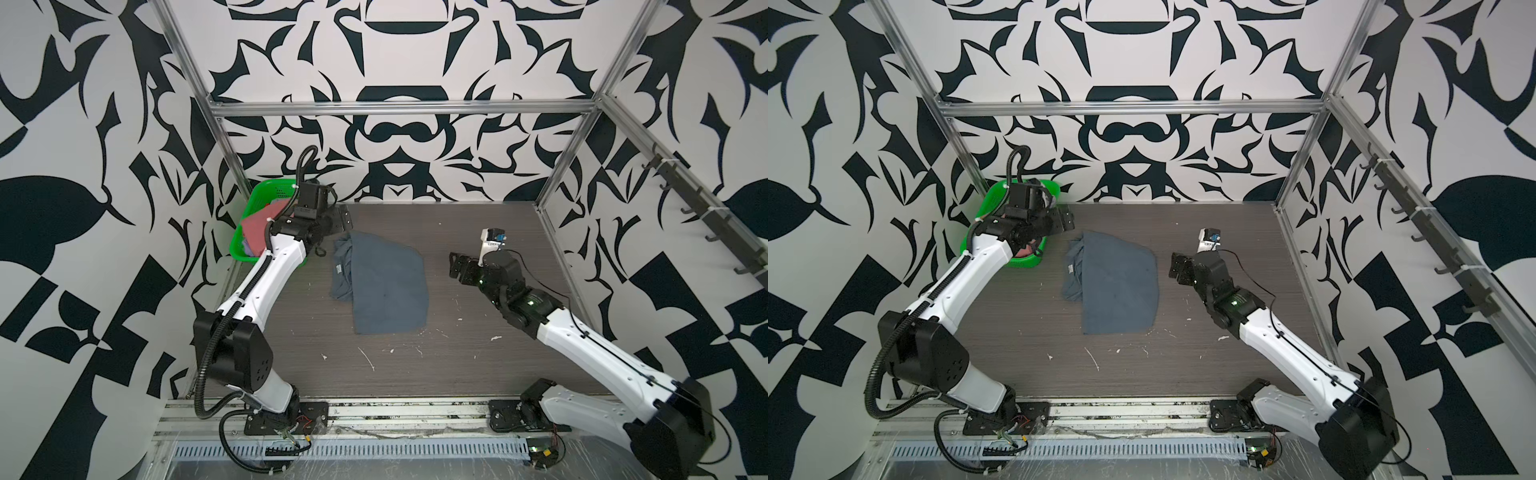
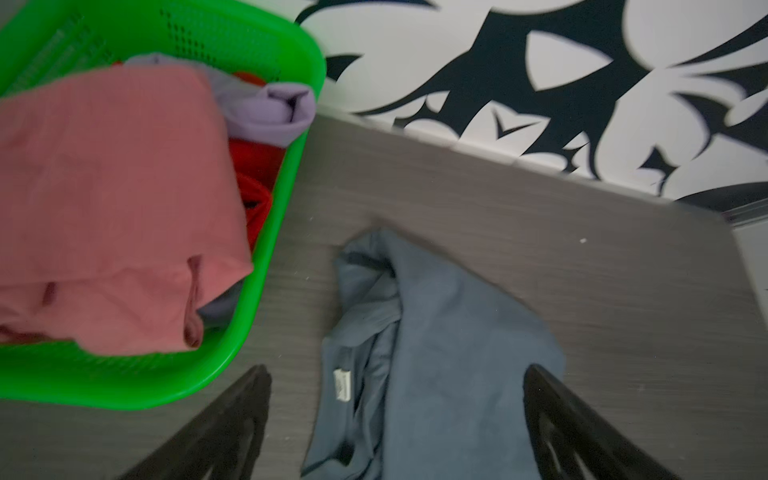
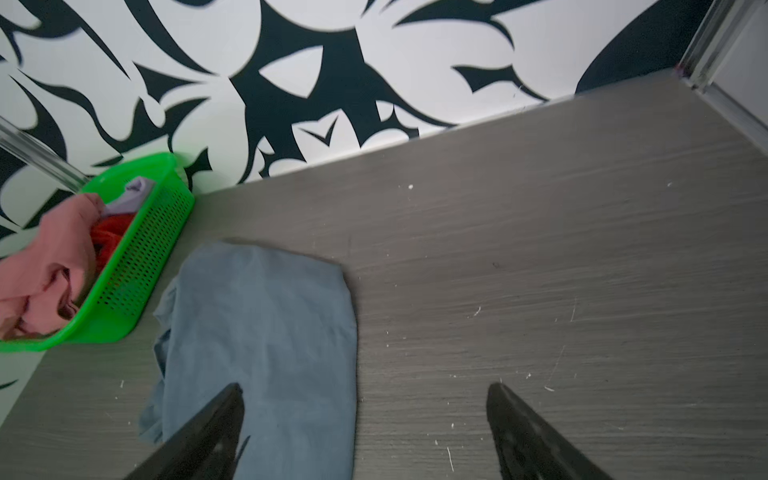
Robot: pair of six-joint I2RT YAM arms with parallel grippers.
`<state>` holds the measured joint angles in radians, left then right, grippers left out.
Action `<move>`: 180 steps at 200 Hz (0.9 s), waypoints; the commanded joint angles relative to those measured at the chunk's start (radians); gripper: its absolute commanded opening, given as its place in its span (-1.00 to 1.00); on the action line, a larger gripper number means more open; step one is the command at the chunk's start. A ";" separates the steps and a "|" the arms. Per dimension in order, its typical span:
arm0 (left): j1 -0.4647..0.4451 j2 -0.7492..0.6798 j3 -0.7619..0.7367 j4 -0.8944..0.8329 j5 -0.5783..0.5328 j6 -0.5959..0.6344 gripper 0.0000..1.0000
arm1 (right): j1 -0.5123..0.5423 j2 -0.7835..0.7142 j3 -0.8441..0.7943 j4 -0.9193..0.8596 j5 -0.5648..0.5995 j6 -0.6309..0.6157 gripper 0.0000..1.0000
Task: Fold and stack the t-shirts
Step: 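Lift the grey t-shirt out of the basket and lay it on the table, then grasp the grey t-shirt edge with the right gripper beside the left gripper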
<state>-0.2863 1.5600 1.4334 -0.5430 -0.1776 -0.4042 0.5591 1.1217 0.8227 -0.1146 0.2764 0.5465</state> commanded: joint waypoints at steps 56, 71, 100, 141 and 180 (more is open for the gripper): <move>-0.152 -0.213 -0.541 -0.005 0.225 -0.387 0.80 | 0.021 0.261 0.023 -0.043 -0.232 0.124 0.67; -0.220 -0.213 -0.600 0.038 0.247 -0.454 0.78 | 0.052 0.296 0.024 -0.026 -0.256 0.084 0.59; -0.303 -0.166 -0.646 0.068 0.237 -0.526 0.66 | 0.114 0.335 0.037 -0.020 -0.253 0.025 0.59; -0.336 -0.095 -0.698 0.148 0.211 -0.572 0.44 | 0.171 0.335 0.036 0.018 -0.227 -0.014 0.59; -0.337 -0.051 -0.697 0.161 0.199 -0.573 -0.09 | 0.236 0.341 0.020 0.040 -0.209 -0.053 0.59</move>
<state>-0.6212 1.4864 0.7464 -0.4030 0.0410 -0.9463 0.7582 1.4742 0.8295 -0.1154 0.0467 0.5392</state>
